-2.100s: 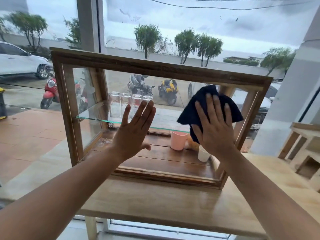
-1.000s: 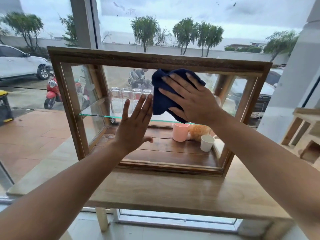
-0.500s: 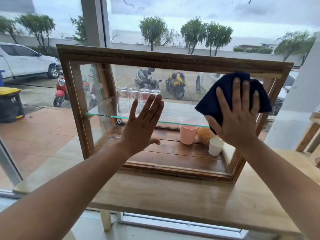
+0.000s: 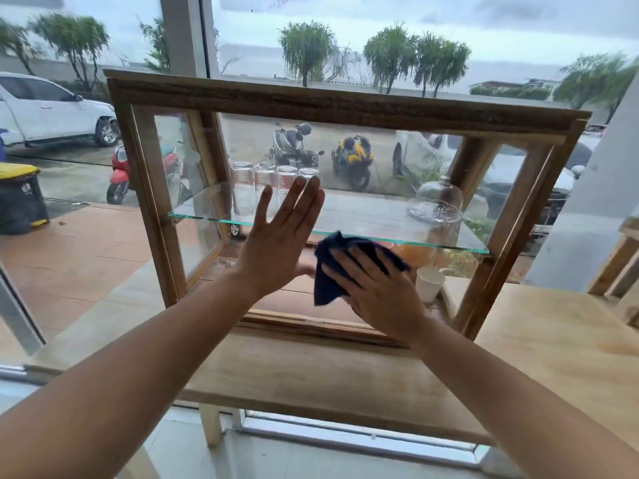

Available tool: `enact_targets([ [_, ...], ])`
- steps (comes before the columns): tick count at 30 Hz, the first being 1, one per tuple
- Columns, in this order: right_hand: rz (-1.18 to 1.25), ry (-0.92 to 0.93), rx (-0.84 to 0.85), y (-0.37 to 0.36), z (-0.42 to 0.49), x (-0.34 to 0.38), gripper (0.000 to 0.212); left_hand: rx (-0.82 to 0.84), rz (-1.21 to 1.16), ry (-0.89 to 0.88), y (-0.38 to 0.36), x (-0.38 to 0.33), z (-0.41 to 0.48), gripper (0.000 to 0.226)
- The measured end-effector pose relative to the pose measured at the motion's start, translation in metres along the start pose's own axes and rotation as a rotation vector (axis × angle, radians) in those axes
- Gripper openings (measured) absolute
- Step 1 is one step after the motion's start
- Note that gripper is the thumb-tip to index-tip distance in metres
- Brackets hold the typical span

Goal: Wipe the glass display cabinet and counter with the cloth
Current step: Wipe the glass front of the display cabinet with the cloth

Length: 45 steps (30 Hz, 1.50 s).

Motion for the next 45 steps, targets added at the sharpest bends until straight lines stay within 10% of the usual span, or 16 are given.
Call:
enact_targets([
  [6, -0.091, 0.277, 0.138, -0.002, -0.039, -0.004, 0.059, 0.029, 0.025, 0.025, 0.004, -0.002, -0.001, 0.149],
  [14, 0.145, -0.521, -0.104, 0.055, 0.055, -0.100, 0.063, 0.033, 0.021, 0.030, 0.003, -0.006, -0.001, 0.148],
  [28, 0.026, 0.104, 0.118, -0.004, -0.053, 0.010, 0.055, 0.030, 0.036, 0.030, -0.008, -0.018, -0.026, 0.116],
  [36, -0.092, 0.147, 0.223, -0.003, -0.141, -0.059, 0.060, -0.002, 0.018, 0.001, -0.012, -0.013, -0.023, 0.119],
  [45, 0.102, -0.186, 0.165, -0.004, -0.050, 0.020, 0.074, -0.021, 0.021, -0.032, -0.018, -0.014, -0.024, 0.114],
])
Point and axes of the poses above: each hand's wrist, its own z-axis towards the middle knuckle, its own y-axis out of the back of the hand, x = y × z, the point moved 3 cm from there along z, towards the middle knuckle
